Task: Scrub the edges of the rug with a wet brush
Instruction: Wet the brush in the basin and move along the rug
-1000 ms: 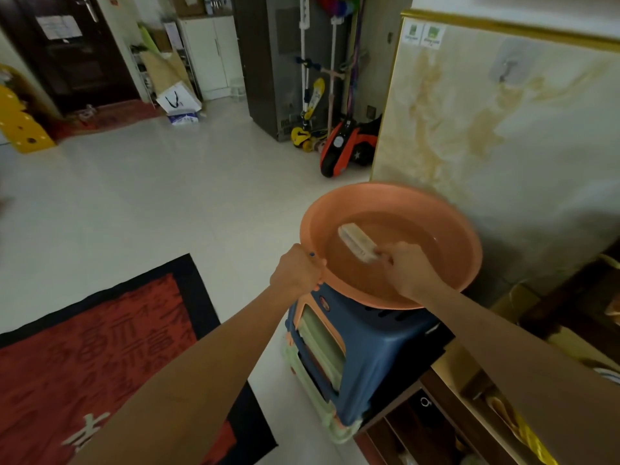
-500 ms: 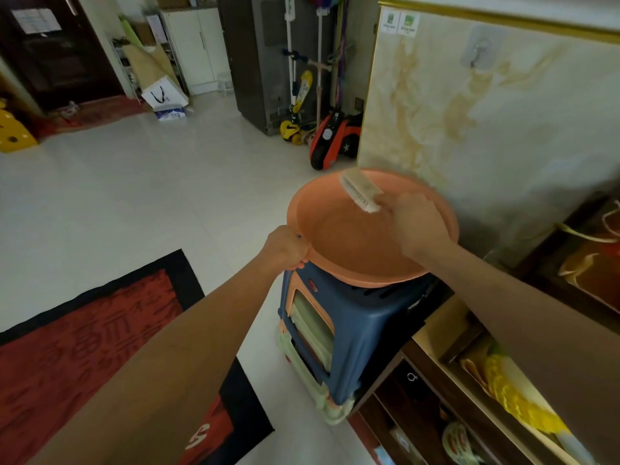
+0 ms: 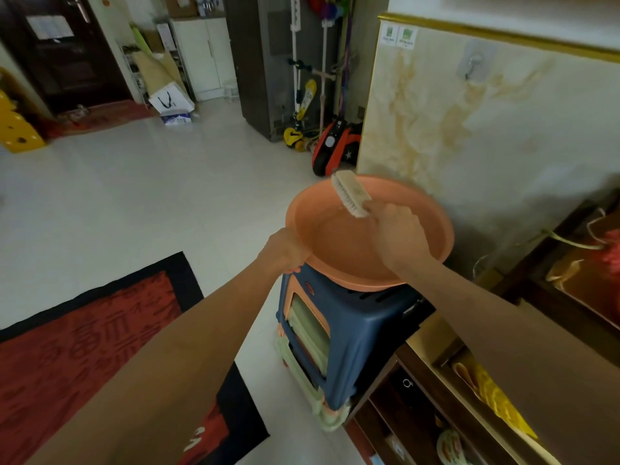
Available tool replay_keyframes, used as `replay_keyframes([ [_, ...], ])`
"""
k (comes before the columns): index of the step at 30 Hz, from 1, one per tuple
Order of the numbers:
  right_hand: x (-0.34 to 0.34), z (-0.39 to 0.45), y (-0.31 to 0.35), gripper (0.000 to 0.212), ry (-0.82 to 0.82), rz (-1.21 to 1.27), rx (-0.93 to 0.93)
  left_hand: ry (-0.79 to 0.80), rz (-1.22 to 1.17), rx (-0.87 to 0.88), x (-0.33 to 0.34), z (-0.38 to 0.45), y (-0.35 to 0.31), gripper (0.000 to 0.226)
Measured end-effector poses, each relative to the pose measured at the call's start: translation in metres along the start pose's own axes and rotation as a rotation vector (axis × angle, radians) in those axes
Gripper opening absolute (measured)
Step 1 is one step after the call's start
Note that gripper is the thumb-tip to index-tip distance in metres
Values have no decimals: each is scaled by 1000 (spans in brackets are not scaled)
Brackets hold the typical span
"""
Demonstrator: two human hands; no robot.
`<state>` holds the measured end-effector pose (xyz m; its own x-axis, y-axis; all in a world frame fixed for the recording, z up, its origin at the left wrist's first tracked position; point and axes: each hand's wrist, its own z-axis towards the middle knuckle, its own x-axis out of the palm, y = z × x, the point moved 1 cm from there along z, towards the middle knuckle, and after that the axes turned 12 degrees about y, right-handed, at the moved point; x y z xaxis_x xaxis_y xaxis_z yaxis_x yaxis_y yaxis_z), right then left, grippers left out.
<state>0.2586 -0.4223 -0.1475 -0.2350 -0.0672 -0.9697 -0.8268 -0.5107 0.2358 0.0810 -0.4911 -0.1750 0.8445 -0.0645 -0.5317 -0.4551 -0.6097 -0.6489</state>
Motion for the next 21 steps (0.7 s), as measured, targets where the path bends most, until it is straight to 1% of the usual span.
replay_keyframes([
  [1, 0, 0, 1, 39, -40, 13, -16, 8, 15, 6, 0, 0, 0, 17],
  [2, 0, 0, 1, 38, -4, -4, -5, 19, 36, 11, 0, 0, 1, 16],
  [4, 5, -4, -1, 32, 242, -66, 80, 22, 107, 41, 1, -1, 2, 18],
  [5, 6, -4, -1, 31, 268, -32, 98, 15, 150, 69, 0, -4, 3, 19],
  [6, 4, -6, 3, 31, 206, 44, 95, 9, 193, 104, -2, -7, 6, 18],
  [7, -1, -7, 11, 30, 92, 171, 62, 12, 222, 122, -7, -10, 10, 13],
  [8, -6, -6, 24, 30, -11, 294, 12, 22, 252, 138, -11, -13, 16, 20],
  [9, -9, -6, 38, 30, -58, 419, -15, 47, 286, 137, -16, -19, 23, 36],
  [10, -9, -6, 59, 31, -34, 557, -24, 67, 294, 118, -24, -25, 38, 48],
  [11, -2, -8, 86, 31, 28, 693, -28, 71, 286, 86, -35, -36, 60, 54],
  [12, 5, -9, 103, 30, 90, 796, -23, 69, 276, 76, -41, -40, 73, 55],
  [13, 19, -10, 133, 30, 177, 865, -44, 36, 245, 34, -54, -54, 100, 54],
  [15, 45, -20, 182, 26, 295, 866, -73, -16, 198, -24, -71, -79, 147, 50],
  [17, 80, -40, 244, 25, 415, 830, -166, -86, 171, -109, -91, -122, 209, 47],
  [18, 90, -50, 262, 24, 471, 822, -192, -107, 171, -121, -96, -134, 229, 46],
  [19, 111, -69, 305, 23, 566, 812, -256, -147, 141, -185, -107, -167, 273, 46],
  [21, 139, -102, 363, 23, 706, 762, -343, -210, 92, -259, -119, -216, 335, 44],
])
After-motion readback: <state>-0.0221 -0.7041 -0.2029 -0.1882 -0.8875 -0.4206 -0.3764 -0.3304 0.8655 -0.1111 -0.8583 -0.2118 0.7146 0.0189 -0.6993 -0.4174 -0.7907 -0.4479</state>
